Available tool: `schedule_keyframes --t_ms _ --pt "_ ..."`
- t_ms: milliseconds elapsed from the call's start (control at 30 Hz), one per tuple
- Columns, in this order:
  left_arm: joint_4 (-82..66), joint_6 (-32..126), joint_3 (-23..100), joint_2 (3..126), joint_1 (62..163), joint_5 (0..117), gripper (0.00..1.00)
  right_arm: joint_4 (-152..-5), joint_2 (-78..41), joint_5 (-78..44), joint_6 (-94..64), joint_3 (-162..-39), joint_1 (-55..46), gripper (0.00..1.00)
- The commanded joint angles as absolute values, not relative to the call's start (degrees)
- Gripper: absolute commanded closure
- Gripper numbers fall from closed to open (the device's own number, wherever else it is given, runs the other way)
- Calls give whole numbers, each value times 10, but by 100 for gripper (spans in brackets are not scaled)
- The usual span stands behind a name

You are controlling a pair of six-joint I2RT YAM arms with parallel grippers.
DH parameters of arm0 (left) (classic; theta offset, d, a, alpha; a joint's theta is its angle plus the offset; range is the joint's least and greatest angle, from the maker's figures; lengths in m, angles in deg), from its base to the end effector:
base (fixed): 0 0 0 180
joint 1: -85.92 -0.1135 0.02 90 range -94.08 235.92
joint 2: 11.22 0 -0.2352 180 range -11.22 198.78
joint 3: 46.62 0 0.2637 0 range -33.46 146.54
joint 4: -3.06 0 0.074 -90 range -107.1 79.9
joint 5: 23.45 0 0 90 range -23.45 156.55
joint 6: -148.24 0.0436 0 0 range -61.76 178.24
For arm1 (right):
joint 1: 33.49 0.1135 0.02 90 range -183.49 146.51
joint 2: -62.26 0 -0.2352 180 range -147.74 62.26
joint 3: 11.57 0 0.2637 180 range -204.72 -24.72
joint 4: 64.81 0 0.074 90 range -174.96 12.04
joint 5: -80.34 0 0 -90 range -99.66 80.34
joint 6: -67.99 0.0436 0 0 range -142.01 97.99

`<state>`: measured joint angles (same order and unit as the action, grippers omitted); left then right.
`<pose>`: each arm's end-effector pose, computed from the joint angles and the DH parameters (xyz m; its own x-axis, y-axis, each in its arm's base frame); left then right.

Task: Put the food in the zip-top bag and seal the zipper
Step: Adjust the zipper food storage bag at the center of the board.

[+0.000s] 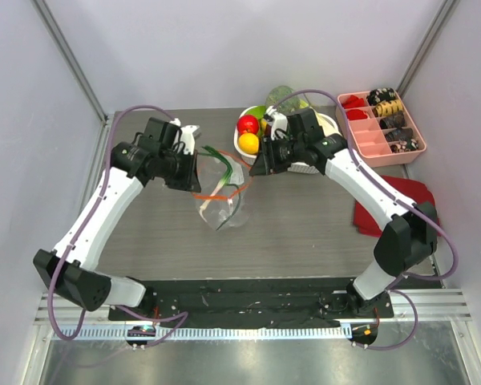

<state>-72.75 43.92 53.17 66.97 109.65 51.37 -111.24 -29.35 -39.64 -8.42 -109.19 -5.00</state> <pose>0.2562 -0.1251 0.3466 -0.8502 0.1130 -0.5141 0.3285 0.8771 -0.3505 0.3183 0.1975 0.3037 -0.7296 -0.1644 -0.6639 -0.5927 0.6363 0.4938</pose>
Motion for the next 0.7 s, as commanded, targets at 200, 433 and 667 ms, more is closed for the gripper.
schedule_keyframes --t_ms 200,433,667 --pt "-686 395 535 717 1093 391 100 -953 -224 -426 -116 -1087 -35 59" --pt "-614 338 509 703 1061 293 100 -961 -223 -348 -120 -1058 12 41" --pt "-569 303 487 704 1039 225 100 -812 -145 -388 -132 -929 25 63"
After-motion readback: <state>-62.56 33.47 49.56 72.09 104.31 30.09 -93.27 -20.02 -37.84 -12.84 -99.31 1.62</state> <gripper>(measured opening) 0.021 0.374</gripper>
